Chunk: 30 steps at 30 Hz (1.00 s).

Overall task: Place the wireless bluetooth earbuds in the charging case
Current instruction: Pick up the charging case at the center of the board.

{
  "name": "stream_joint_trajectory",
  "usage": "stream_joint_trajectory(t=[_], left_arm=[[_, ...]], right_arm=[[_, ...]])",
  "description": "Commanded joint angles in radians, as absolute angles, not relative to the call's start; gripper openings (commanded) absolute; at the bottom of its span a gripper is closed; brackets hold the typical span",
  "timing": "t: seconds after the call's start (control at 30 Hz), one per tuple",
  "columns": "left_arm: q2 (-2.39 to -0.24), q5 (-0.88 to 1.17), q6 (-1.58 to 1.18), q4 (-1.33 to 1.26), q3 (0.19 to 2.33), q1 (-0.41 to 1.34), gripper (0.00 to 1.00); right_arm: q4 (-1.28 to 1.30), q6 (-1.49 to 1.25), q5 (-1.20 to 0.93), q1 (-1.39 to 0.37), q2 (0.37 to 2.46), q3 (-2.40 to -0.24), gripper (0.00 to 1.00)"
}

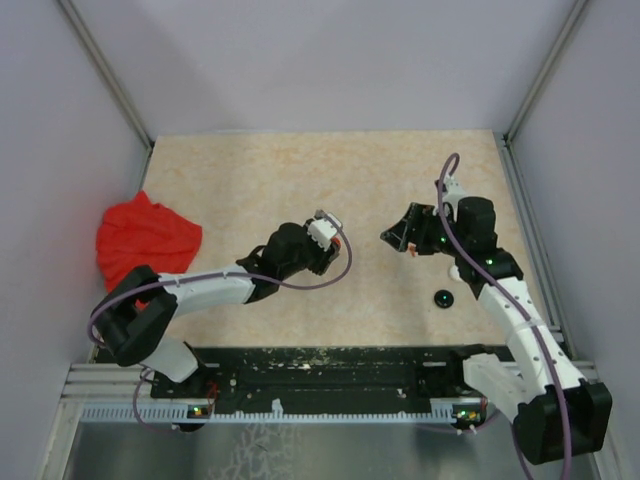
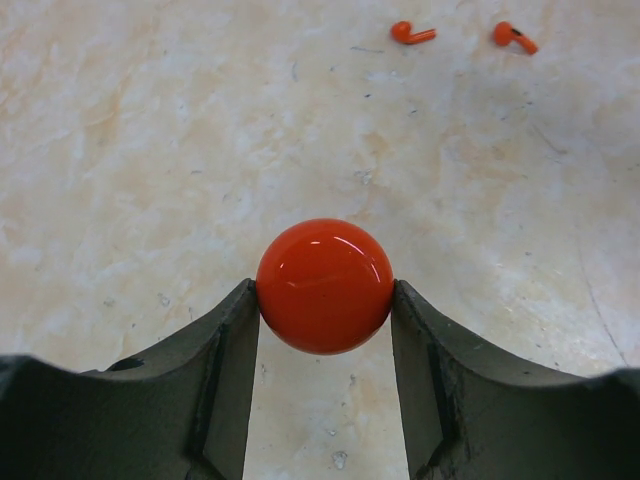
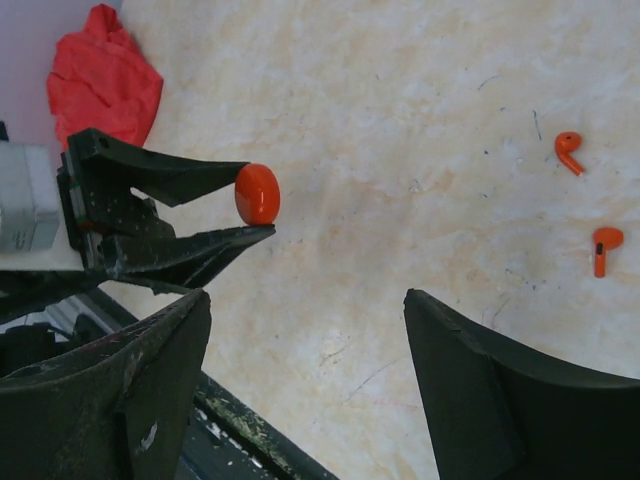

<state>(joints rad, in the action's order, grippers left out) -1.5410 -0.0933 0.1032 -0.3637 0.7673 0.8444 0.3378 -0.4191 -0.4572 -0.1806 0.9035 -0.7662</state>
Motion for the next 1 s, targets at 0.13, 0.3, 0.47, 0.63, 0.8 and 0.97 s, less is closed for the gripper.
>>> stream_joint_trajectory(t=[0.13, 0.3, 0.47, 0.63, 0.8, 0.97], left_arm=[[-1.485, 0.027, 0.247, -0.574, 0.711, 0.89, 0.54], [-1.483, 0.081, 0.283, -0.723, 0.654, 0.902, 0.55], [-1.46, 0.122, 0.29, -0.733, 0.647, 0.91, 0.53], [-1.445, 0.142, 0.293, -0.737, 0.646, 0.911, 0.53], [-1.447, 0.179, 0.279, -0.751, 0.655, 0.913, 0.53], [-1.442, 0.186, 0.279, -0.731, 0.663, 0.916, 0.54]], right_arm=[[0.141, -0.439, -0.591, -0.245, 1.066, -0.807, 0.77], [-0.014, -0.476, -0.659, -0.296, 1.16, -0.787, 0.76], [-0.065, -0.483, -0.685, -0.32, 1.196, -0.773, 0.74], [-0.064, -0.477, -0.693, -0.341, 1.22, -0.776, 0.71], [-0.061, -0.468, -0.707, -0.362, 1.25, -0.78, 0.68], [-0.048, -0.461, -0.722, -0.371, 1.262, -0.791, 0.61]])
